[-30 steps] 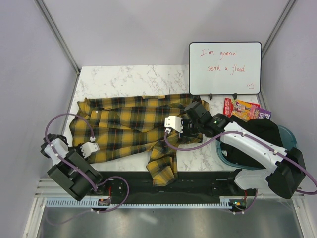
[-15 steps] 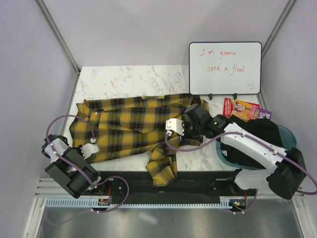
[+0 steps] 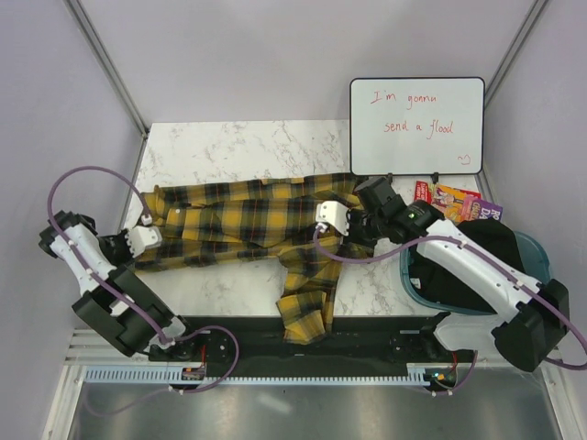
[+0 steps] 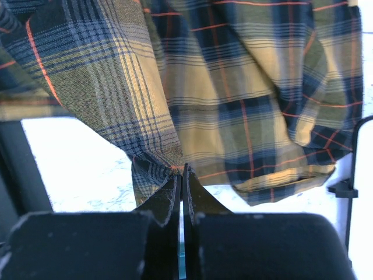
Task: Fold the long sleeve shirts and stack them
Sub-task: Fold the shirt
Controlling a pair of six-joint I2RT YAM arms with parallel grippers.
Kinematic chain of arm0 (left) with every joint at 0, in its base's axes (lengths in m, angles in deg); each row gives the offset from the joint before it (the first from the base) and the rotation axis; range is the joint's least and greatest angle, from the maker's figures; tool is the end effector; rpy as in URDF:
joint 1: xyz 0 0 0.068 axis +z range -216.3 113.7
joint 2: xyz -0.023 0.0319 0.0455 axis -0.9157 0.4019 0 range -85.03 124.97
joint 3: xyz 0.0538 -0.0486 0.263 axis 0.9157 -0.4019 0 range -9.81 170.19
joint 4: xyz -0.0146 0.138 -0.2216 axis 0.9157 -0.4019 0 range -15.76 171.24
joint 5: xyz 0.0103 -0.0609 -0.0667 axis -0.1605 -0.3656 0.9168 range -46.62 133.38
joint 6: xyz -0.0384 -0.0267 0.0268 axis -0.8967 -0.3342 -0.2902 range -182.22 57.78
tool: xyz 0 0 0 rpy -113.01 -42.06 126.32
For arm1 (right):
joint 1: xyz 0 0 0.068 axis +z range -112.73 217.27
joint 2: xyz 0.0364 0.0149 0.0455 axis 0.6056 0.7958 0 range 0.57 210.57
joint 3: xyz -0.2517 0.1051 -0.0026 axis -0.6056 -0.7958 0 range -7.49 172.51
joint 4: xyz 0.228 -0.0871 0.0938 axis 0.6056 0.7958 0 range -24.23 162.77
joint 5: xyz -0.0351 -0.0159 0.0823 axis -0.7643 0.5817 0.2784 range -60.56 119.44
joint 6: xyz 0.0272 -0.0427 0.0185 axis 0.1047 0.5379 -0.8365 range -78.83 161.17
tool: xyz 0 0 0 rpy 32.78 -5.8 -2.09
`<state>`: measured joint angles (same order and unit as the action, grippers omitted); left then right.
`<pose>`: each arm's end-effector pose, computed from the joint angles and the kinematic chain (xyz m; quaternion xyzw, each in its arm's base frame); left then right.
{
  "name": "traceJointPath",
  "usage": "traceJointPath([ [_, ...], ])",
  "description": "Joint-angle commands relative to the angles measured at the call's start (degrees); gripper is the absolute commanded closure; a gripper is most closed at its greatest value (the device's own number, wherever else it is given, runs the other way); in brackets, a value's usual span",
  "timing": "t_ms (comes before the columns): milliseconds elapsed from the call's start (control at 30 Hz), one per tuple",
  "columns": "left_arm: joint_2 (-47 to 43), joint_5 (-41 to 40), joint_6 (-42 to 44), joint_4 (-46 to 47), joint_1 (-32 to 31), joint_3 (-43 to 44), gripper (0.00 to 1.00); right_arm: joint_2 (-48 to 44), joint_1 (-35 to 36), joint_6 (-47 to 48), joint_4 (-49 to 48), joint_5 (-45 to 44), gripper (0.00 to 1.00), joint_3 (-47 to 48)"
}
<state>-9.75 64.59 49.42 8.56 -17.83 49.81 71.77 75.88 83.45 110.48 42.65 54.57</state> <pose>0.1476 0.1473 0.2534 0.5170 0.8358 -0.0178 0.1837 0.1907 0.1626 0.2961 -0.6398 0.6955 0.0994 0.3116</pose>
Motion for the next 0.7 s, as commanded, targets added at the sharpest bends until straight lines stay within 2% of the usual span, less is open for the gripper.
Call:
traceJointPath([
  [0,4.2,8.4,-10.2,1.9,-3.8,8.0,0.98,3.9,-3.4,2.9,1.0,0.9,1.00,5.0],
  [167,7.5,8.4,-20.7,11.8,-9.3,10.0,0.98,9.9,-7.8,4.7,1.1,2.4,1.00,11.0],
  [367,14.8,4.6,-27.4,17.8,-14.8,14.9,0.98,18.0,-10.9,7.4,0.9,3.5,1.00,17.4],
  [500,20.2,3.7,-30.6,18.9,-16.4,20.8,0.98,22.3,-12.2,8.4,0.9,3.9,1.00,20.6],
  [667,24.8,1.8,-32.4,19.6,-18.9,22.8,0.95,26.3,-12.7,9.0,1.1,4.5,1.00,21.9],
])
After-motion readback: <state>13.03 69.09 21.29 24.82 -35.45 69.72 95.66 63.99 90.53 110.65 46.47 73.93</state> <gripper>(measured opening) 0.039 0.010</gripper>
